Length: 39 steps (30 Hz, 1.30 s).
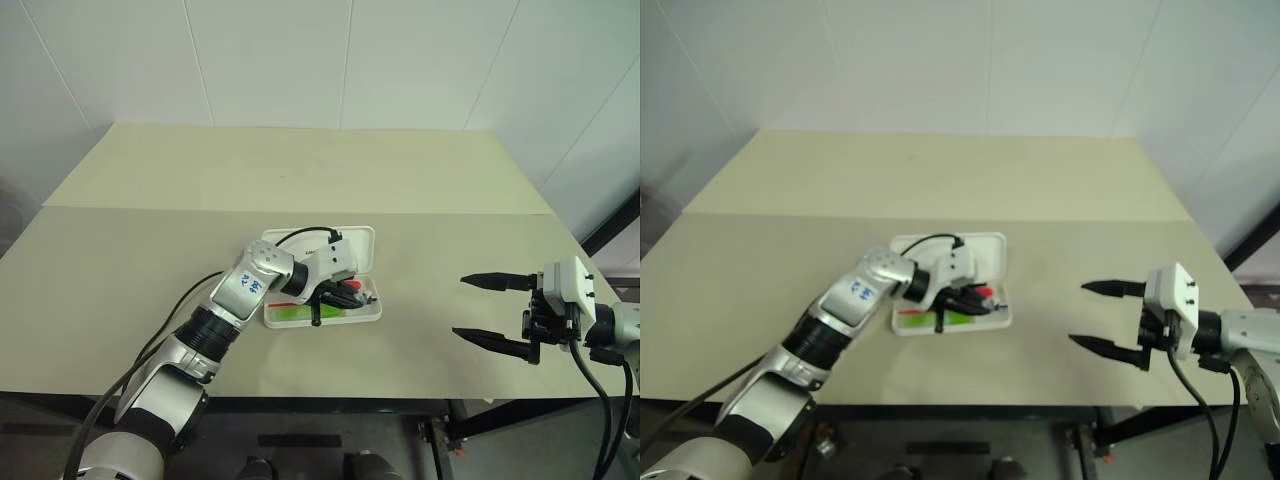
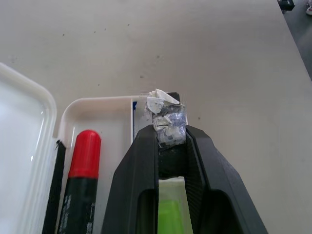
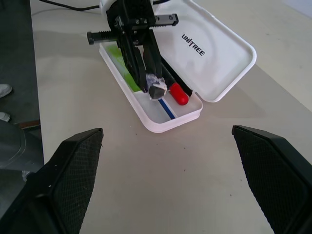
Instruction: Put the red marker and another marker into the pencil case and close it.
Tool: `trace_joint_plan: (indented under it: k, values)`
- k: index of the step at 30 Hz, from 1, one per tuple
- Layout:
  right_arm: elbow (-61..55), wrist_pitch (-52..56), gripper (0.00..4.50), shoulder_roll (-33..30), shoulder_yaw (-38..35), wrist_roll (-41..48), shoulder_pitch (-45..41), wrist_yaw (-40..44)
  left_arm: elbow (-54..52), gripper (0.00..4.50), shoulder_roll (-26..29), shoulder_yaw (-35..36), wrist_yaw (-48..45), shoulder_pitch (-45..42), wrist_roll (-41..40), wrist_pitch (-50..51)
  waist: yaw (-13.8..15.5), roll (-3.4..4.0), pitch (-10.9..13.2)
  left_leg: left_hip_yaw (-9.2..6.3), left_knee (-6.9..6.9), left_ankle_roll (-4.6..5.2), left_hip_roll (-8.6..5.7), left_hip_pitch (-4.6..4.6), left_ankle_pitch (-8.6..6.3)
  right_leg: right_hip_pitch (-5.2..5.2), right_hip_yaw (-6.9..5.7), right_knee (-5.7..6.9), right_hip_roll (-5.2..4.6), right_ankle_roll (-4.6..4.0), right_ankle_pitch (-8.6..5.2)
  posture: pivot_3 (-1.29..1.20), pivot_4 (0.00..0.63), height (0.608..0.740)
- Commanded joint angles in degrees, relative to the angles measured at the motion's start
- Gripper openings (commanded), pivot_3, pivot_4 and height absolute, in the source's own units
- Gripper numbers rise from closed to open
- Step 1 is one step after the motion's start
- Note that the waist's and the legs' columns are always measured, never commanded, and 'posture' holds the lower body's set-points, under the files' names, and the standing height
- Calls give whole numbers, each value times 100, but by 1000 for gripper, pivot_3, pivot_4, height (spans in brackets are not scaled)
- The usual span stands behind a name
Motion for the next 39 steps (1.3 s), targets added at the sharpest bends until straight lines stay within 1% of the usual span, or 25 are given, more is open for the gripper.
trace_joint_plan:
  k: [1, 6, 7, 9, 17, 18, 22, 25, 27, 29, 35, 39]
  values:
    - [-158, -25, 4500, 5, -198, 120, -11, -89, 51, 399, -83, -15, 68, -174, 101, -56, 0, 0, 0, 0, 0, 0, 0, 1, 0, 0, 0, 0, 0, 0, 0, 0, 150, 740]
    - [-174, -22, 4500, 2, -189, 124, 9, -141, 138, 399, -177, -42, 212, -171, 231, 71, 13, 0, 0, 2, 0, 1, 0, 1, 0, 0, 3, 2, 0, 0, 0, 0, 150, 740]
    - [-180, -20, 4500, 2, -188, 125, 12, -151, 140, 1122, -187, -41, 243, -165, 257, 86, 13, 0, 0, 3, 0, 1, -1, 1, 0, 0, 4, 2, 0, 0, 0, 0, 150, 740]
    - [-185, -16, 4500, 1, -192, 124, 18, -178, 94, 1699, -219, -15, 219, -129, 218, 26, 15, 0, 0, 2, 0, 1, -1, 1, 0, 0, 4, 2, 1, 1, 1, 0, 150, 740]
    - [-178, -22, 4500, -10, -194, 111, 43, -225, -24, 4308, -272, 78, 143, -122, 95, 68, 19, 0, 0, 4, 1, 1, -1, 2, 0, 0, 7, 4, 1, 2, 1, 0, 150, 740]
    - [-178, -22, 4500, -12, -196, 112, 42, -227, -71, 4493, -260, 119, 130, -119, 57, 71, 19, 0, 0, 4, 1, 1, -1, 2, 1, 0, 7, 4, 1, 2, 1, 0, 150, 740]
    - [-212, -20, 4500, 23, -212, 152, -4, -285, -274, 4493, -188, 658, 39, -118, -389, -116, 14, 0, 0, 5, 1, 1, -1, 2, 1, 0, 8, 6, 1, 2, 1, 0, 150, 740]
    - [-332, 69, 4500, 82, -222, 279, -37, -398, -391, 4493, -64, 1183, -235, -96, -885, -451, 12, 0, 0, 6, 0, 0, 0, 4, 1, -1, 9, 8, 2, 2, 1, 0, 150, 740]
    - [-432, 96, 4500, 92, -191, 312, 3, -417, -355, 4493, 19, 1671, -458, -79, -1261, -1033, 12, 1, 0, 8, 0, 0, 1, 8, 1, 0, 9, 11, 1, 2, 1, 0, 150, 740]
    - [-475, 116, 4500, 108, -163, 325, 7, -441, -218, 4493, 169, 1984, -649, -122, -1447, -1485, 13, 1, 0, 8, 1, 0, 2, 8, 2, 0, 8, 12, 1, 2, 1, 0, 150, 740]
    - [-435, 118, 4500, 158, -39, 339, -181, -473, 818, 4493, 625, 2768, -870, -491, -1707, -2642, 19, 1, 0, 11, 17, 1, 1, 8, 2, 4, 8, 13, 1, 9, 5, 0, 150, 740]
    - [-469, 168, 4500, 278, 59, 536, -324, -363, 1793, 4493, 1082, 3086, -1412, -582, -1809, -3212, -10, 1, 0, 16, 20, 2, 1, 9, 1, 7, 10, 12, 0, 12, 7, 0, 150, 740]
